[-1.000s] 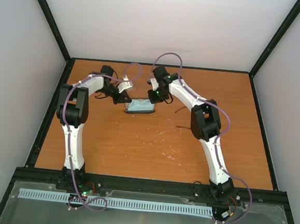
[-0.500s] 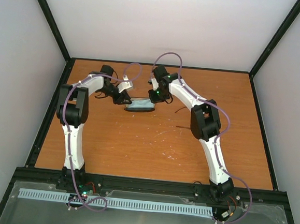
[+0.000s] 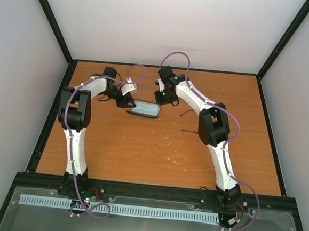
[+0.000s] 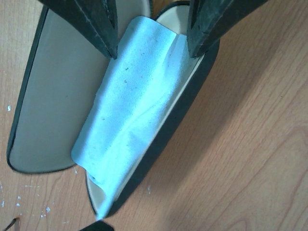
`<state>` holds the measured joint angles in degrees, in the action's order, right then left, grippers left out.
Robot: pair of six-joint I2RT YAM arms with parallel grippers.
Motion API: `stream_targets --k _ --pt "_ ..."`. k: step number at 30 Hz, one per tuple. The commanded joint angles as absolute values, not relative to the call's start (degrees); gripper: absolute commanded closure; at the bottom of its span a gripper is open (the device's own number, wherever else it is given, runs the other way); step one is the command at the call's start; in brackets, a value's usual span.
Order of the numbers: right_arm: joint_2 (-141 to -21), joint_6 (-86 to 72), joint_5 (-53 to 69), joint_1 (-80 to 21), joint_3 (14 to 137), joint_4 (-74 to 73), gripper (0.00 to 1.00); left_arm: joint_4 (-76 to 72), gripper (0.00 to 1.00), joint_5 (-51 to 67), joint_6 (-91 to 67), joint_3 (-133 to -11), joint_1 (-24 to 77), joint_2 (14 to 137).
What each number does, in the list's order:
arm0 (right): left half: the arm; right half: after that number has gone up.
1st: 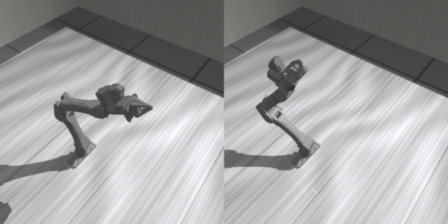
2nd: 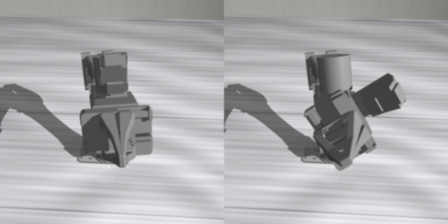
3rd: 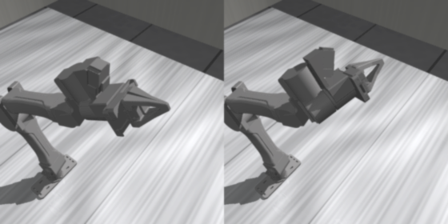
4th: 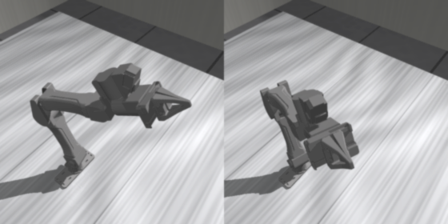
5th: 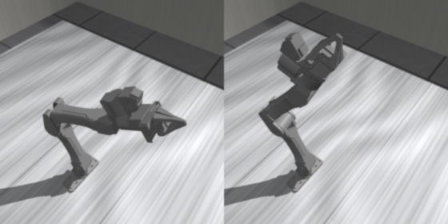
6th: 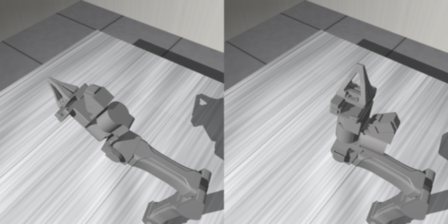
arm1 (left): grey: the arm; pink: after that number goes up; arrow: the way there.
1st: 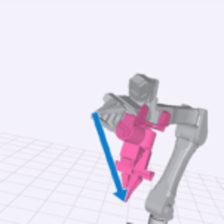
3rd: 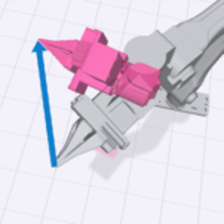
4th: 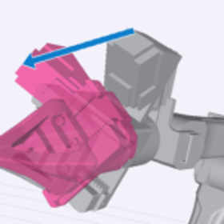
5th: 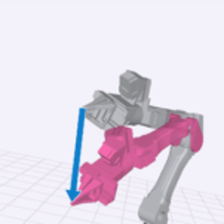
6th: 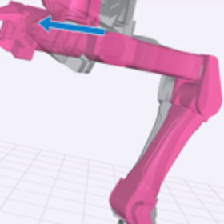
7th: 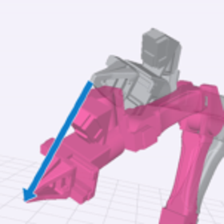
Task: Organize the sunglasses
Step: Place the glasses cleaning cloth in the sunglasses case, then pick up the sunglasses from the center of the board.
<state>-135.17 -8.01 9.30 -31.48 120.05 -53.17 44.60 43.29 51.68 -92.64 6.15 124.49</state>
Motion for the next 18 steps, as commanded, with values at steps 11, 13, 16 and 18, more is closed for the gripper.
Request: stream_targets --k 11,13,16,18 --pt "-119.67 -14.58 2.80 -30.44 108.76 -48.21 0.68 44.14 0.83 44.74 46.99 -96.59 5.55 120.04" --pt "-118.35 -15.79 1.63 -30.14 107.31 -47.98 0.67 44.56 0.79 44.47 46.45 -97.25 5.57 119.93" --pt "-115.69 -18.91 0.13 -28.72 103.73 -46.51 0.63 45.08 0.81 43.96 46.00 -98.43 5.41 119.69" --pt "-113.37 -22.09 -0.78 -26.95 99.85 -45.74 0.61 44.86 0.90 43.78 46.42 -98.52 5.36 118.73"
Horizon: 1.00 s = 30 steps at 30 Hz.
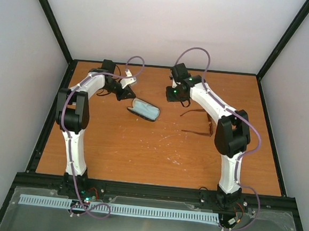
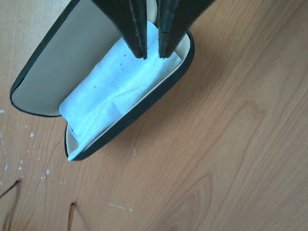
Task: Organize the sunglasses
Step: Pick up the sunglasses from the center of the board.
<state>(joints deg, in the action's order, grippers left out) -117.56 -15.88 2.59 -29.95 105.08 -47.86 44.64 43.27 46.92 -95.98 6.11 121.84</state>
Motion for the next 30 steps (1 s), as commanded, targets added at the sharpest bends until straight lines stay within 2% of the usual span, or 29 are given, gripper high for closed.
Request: stream_targets --k 1,4,8,12,16,18,20,21,30 --pt "-111.70 -23.69 -0.90 -25.77 97.59 -45.36 0.59 44.83 0.93 43.91 46.74 -98.45 5.38 118.24" --pt "-106.81 -28.52 -0.41 -21.57 90.08 -43.06 0.57 44.32 0.97 45.31 48.32 -97.78 5.36 116.57" --pt "-100.59 -31.32 -0.66 -16.72 82.03 -41.53 0.55 41.67 0.95 46.14 50.27 -95.14 6.27 113.57" --pt "-98.59 -29.48 -5.92 -14.24 80.62 -46.65 0.53 40.57 0.89 45.20 51.19 -94.18 9.38 112.33" --pt "-100.30 -27.87 -11.17 -14.02 81.34 -54.36 0.53 42.28 0.89 41.88 49.92 -98.20 12.99 115.33" --pt "-100.54 -27.66 -11.80 -12.35 80.32 -55.87 0.56 42.78 0.89 41.31 48.11 -101.13 13.79 117.24" --pt "-100.70 -27.52 -11.43 -11.14 79.12 -56.16 0.68 43.12 0.89 40.38 47.21 -103.45 14.48 118.87" --pt "-100.95 -27.48 -11.13 -10.45 78.65 -56.34 0.70 43.62 0.89 40.06 47.19 -104.53 14.91 119.70" --pt "-105.63 -20.92 -2.17 -2.03 76.08 -53.41 0.68 42.55 0.89 38.18 43.70 -106.62 17.34 121.12"
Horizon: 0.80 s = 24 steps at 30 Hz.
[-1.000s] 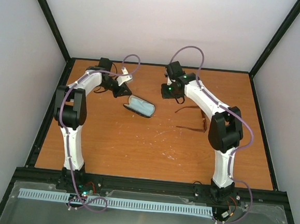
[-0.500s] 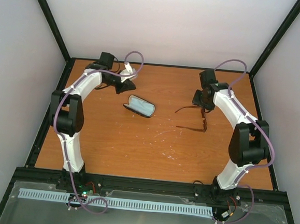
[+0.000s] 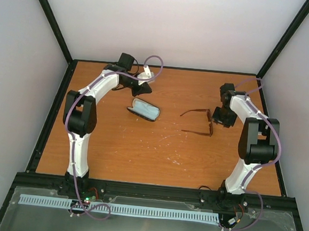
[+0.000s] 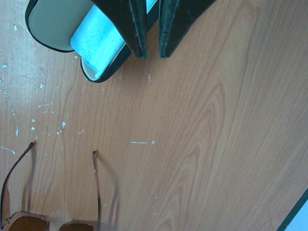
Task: Organize the sunglasses
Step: Pick up the sunglasses from the center of the board.
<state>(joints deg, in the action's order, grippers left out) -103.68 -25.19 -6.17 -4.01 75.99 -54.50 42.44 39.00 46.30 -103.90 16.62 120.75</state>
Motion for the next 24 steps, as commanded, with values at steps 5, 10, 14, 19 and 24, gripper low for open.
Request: stream_targets --k 5,10,14,19,24 --pt "-107.44 -16.76 2.86 -1.93 77.92 -52.02 0.65 42.38 0.89 37.24 42.25 -106.44 18.10 121.32" --pt "-105.44 -16.13 2.97 -1.96 77.46 -51.81 0.59 42.45 0.89 36.79 41.22 -106.25 18.25 121.40" --pt "-103.60 -15.96 3.27 -1.93 77.70 -51.83 0.57 42.27 0.89 36.65 40.70 -106.34 18.37 121.55" --pt "-103.44 -15.80 5.55 -1.93 78.55 -51.49 0.59 41.94 0.89 36.83 40.27 -106.59 18.45 121.74" --pt "-104.28 -15.60 9.64 -1.93 78.83 -51.29 0.58 41.75 0.89 36.91 40.38 -106.45 18.46 121.81"
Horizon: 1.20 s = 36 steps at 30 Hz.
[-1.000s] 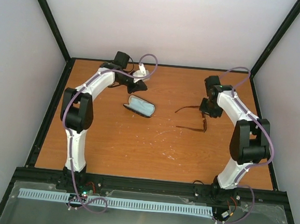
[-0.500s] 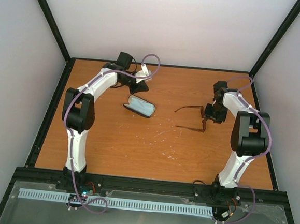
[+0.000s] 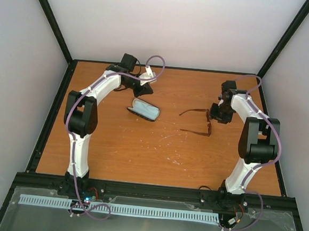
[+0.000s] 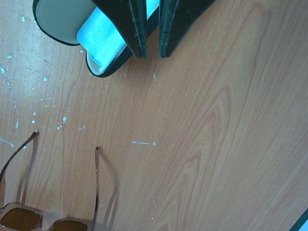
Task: Organize the sunglasses
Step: Pick up the sunglasses from the center of the board.
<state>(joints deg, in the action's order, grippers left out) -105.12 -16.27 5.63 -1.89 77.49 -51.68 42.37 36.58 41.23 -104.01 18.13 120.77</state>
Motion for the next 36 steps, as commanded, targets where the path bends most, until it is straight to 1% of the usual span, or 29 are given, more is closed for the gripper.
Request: stream_targets --k 1,16,23,28,34,36 --pt "-104.85 -15.50 10.62 -1.96 78.60 -51.21 0.59 41.79 0.89 36.91 40.42 -106.57 18.46 121.87" --pt "-109.40 -14.04 12.44 -2.02 78.31 -50.05 0.60 42.10 0.89 36.85 41.50 -106.40 18.46 121.47" --pt "-110.97 -13.83 11.93 -2.02 78.46 -49.45 0.72 42.14 0.89 36.50 41.63 -106.18 18.48 121.31" --pt "-112.36 -13.38 12.10 -2.02 78.79 -49.51 0.74 42.02 0.89 36.39 41.69 -105.62 18.41 120.90" --pt "-112.46 -13.09 11.60 -2.03 79.28 -49.76 0.96 41.77 0.89 36.69 41.70 -105.64 18.46 120.69" --pt "-111.99 -12.99 11.44 -2.04 79.80 -50.12 0.97 41.69 0.89 37.10 41.68 -105.80 18.53 120.69"
